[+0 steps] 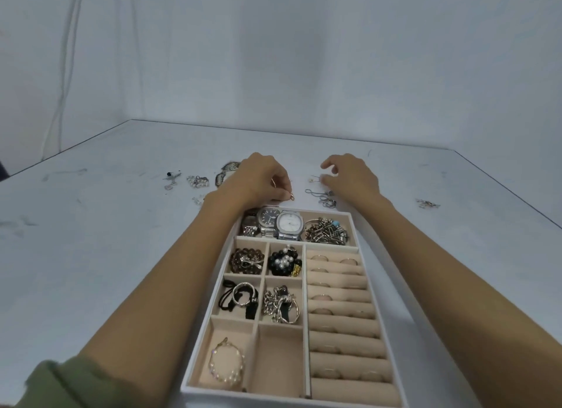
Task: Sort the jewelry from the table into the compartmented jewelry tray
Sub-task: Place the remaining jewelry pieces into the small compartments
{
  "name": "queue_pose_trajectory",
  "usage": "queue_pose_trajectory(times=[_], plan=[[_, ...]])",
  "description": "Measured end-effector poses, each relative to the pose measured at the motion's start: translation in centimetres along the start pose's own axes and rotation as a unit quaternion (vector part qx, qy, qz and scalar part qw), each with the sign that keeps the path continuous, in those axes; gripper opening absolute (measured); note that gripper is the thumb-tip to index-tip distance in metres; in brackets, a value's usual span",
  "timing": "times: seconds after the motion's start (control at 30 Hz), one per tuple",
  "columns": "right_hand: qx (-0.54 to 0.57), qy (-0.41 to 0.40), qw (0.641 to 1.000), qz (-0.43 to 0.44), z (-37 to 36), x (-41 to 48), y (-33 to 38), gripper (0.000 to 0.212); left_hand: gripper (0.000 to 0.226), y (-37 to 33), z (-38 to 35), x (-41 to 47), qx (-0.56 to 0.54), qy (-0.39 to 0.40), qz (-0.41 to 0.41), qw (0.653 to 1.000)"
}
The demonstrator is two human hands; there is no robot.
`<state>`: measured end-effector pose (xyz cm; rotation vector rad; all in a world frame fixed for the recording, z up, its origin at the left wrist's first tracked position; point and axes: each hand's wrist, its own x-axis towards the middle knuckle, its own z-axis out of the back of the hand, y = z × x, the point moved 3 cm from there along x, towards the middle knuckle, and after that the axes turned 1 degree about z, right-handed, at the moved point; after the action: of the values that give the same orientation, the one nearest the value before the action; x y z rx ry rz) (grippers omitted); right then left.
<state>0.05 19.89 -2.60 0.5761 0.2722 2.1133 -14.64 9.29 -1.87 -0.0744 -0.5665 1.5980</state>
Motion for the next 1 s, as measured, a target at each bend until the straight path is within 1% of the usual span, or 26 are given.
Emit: queue_pose_trajectory(times=[0.07, 0.17, 0.27, 0.33, 0.4, 0.5, 0.6, 0.7, 0.83, 0.9, 1.0], plan=[[-0.023, 0.021, 1.0, 0.0, -0.4, 0.7, 0.5, 0.023, 0.011, 0.2, 0.1, -0.1, -0.003, -0.012, -0.002, 1.0], [-0.042, 0.004, 0.999, -0.004, -0.6, 1.0, 1.1, 0.012, 0.01, 0.4, 0.3, -0.4, -0.019, -0.029, -0.005, 0.999], [-0.075, 0.002, 0.997, 0.014, -0.8, 0.9, 1.5, 0.016, 0.01, 0.8, 0.3, -0.5, -0.041, -0.043, 0.002, 0.998], [-0.065, -0.001, 0.998, 0.017, -0.8, 0.8, 1.4, 0.019, 0.01, 1.0, 0.7, -0.6, -0.055, -0.062, 0.005, 0.997], [-0.012, -0.015, 1.0, 0.003, -0.5, 0.6, 1.2, 0.018, 0.008, 1.0, 1.4, -0.8, -0.078, -0.086, 0.004, 0.993], [0.101, -0.05, 0.994, -0.006, 0.3, -0.3, 1.1, 0.014, 0.008, 0.5, 2.7, -1.3, -0.1, -0.115, -0.006, 0.988], [0.224, -0.08, 0.971, -0.006, 1.6, -1.9, 1.8, 0.011, 0.01, -0.4, 4.2, -2.2, -0.117, -0.142, -0.015, 0.983], [0.308, -0.09, 0.947, 0.0, 2.8, -4.1, 2.6, 0.008, 0.01, -1.7, 5.8, -3.5, -0.144, -0.17, -0.015, 0.975], [0.375, -0.074, 0.924, 0.012, 3.4, -6.9, 3.6, 0.019, 0.011, -2.9, 7.6, -6.3, -0.22, -0.22, -0.008, 0.95], [0.386, -0.058, 0.92, 0.02, 3.5, -8.1, 4.4, 0.018, 0.011, -3.5, 8.0, -8.1, -0.268, -0.236, -0.006, 0.934], [0.409, -0.033, 0.911, 0.044, 3.8, -9.8, 5.9, 0.011, 0.012, -4.4, 7.7, -11.3, -0.325, -0.239, 0.0, 0.915]])
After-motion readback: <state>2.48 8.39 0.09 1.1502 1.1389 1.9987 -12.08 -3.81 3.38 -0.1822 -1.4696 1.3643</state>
